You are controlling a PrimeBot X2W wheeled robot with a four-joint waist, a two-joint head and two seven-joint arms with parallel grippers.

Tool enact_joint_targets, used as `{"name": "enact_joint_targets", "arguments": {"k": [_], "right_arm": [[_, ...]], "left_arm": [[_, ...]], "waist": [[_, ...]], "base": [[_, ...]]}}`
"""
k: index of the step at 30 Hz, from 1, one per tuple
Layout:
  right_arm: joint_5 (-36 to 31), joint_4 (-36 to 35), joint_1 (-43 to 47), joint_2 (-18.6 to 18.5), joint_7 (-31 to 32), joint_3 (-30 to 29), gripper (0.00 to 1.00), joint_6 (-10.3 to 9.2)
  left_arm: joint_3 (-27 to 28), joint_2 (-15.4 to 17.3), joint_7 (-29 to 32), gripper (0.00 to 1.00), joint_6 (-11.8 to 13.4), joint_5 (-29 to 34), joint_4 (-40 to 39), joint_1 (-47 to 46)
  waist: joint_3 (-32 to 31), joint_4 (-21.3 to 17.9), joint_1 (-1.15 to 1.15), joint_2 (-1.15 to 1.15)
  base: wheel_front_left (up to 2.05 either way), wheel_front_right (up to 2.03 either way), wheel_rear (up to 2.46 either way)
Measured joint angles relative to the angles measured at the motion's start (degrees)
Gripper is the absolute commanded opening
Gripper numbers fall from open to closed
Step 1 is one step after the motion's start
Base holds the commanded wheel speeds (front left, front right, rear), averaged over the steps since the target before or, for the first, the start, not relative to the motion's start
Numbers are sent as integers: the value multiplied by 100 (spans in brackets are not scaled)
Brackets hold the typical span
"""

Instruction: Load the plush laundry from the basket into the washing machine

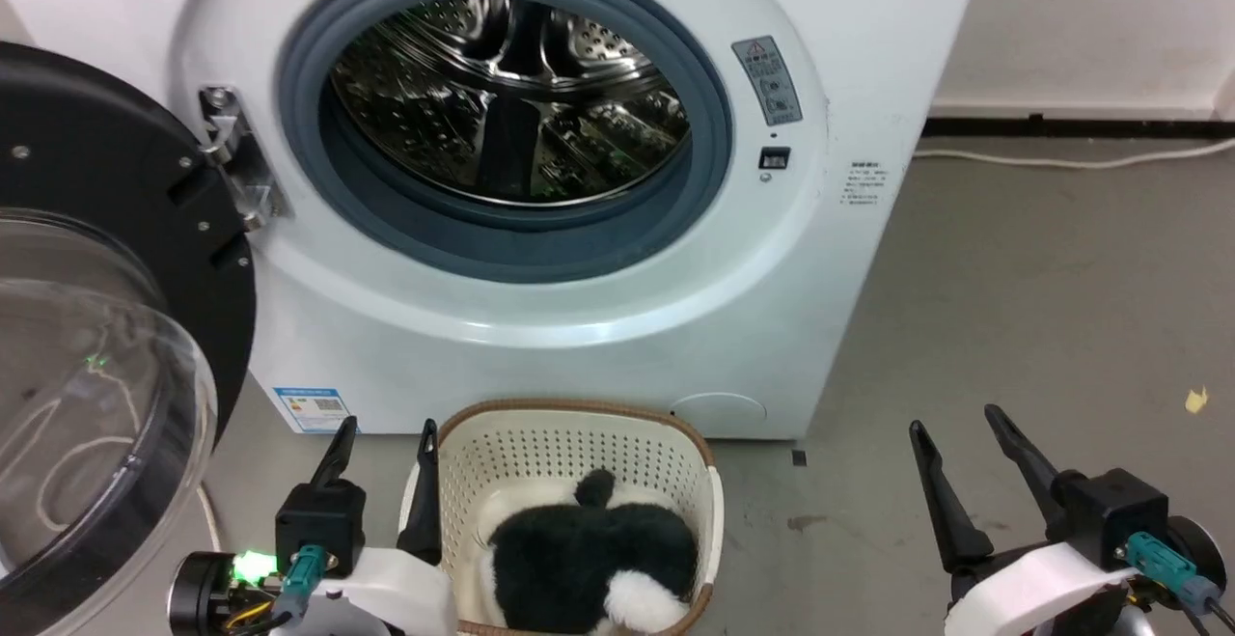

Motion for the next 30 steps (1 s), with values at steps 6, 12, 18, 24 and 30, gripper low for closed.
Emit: {"name": "enact_joint_targets", "arguments": {"k": [6, 12, 18, 24, 30], "right_arm": [[132, -18, -5, 0, -77, -7, 100, 0], [260, -43, -113, 0, -163, 15, 100, 0], [417, -62, -209, 0, -237, 36, 100, 0], [544, -70, -270, 0, -300, 53, 100, 0], [655, -76, -375, 0, -369, 75, 100, 0]], "left_arm": [[-83, 8, -79, 100, 16, -1, 172, -46], [-130, 20, -137, 100, 12, -16, 503, -230], [-177, 71, -178, 100, 7, -57, 869, -469], [-258, 152, -202, 100, -8, -65, 1252, -721], [-354, 167, -276, 100, -60, -67, 1694, -1021]], "waist": [[199, -115, 0, 0], [473, -227, 0, 0], [762, -350, 0, 0], [1034, -472, 0, 0], [1282, -573, 0, 0]], "base": [[0, 0, 0], [0, 0, 0], [0, 0, 0], [0, 0, 0], [0, 0, 0]]}}
